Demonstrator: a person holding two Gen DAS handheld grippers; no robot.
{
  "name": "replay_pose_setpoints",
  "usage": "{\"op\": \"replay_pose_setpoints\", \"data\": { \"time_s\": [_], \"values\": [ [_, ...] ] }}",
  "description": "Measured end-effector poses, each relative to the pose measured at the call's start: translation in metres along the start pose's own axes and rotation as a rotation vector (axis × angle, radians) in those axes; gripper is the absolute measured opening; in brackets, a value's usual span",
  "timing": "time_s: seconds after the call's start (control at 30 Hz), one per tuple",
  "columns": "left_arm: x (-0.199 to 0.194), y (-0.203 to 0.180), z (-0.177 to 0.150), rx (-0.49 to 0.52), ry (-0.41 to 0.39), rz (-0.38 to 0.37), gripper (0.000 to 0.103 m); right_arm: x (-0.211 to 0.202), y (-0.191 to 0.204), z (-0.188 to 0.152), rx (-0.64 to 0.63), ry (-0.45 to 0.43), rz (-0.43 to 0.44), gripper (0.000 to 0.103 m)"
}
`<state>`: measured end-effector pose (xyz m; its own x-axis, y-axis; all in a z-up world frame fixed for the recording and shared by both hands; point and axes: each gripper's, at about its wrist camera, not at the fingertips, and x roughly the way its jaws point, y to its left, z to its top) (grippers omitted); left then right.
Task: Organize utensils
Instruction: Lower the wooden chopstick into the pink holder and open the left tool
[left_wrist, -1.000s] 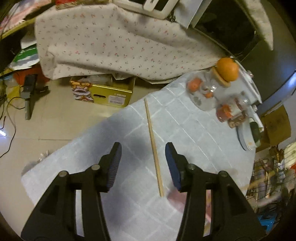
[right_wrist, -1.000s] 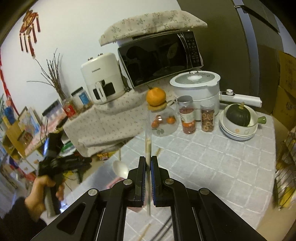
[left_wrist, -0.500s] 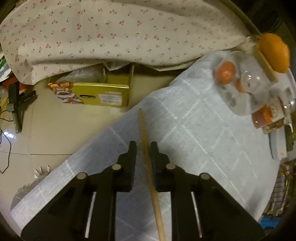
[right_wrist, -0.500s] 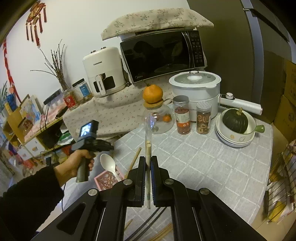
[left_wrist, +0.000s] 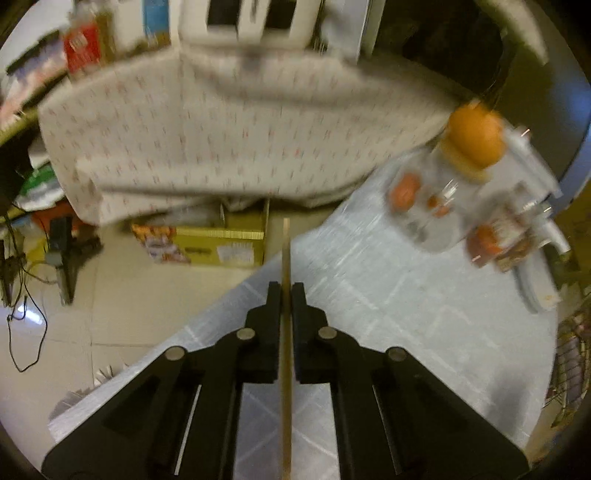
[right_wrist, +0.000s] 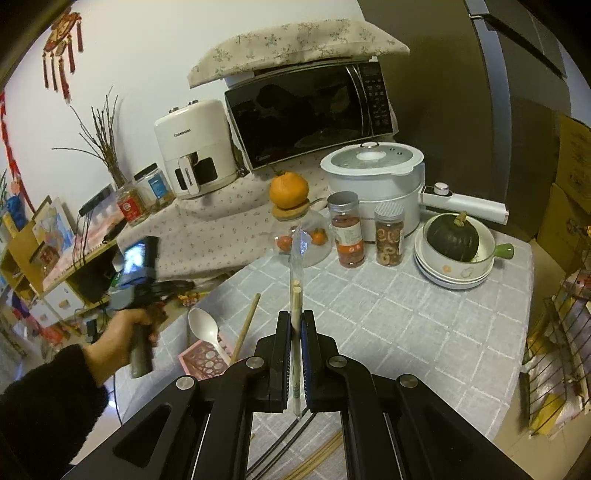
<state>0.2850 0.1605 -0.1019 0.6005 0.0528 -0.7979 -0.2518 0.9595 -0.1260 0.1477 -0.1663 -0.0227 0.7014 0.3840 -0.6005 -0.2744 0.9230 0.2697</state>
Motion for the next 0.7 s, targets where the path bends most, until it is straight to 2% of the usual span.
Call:
{"op": "replay_pose_setpoints", "data": {
  "time_s": [0.23, 0.4, 0.53, 0.7],
  "values": [
    [-0.106, 0.006, -0.014, -0.031, -0.235, -0.091, 0.006, -0.018, 0.004, 0.004, 0.039, -0.058, 0.028, 0.005],
    [-0.175, -0.009, -0.019, 0.038, -0.406, -0.119, 0.006, -0.024, 0.01, 0.005, 0.046, -0.077, 0.046, 0.005],
    [-0.211, -0.019, -0.024, 0.067, -0.484, -0.163, 0.006, -0.029, 0.012, 0.005, 0.04, -0.092, 0.045, 0.005],
    [-0.228, -0.031, -0.037, 0.095, -0.507, -0.229, 0.006, -0.033, 0.012, 0.005, 0.05, -0.107, 0.05, 0.005]
  ]
}}
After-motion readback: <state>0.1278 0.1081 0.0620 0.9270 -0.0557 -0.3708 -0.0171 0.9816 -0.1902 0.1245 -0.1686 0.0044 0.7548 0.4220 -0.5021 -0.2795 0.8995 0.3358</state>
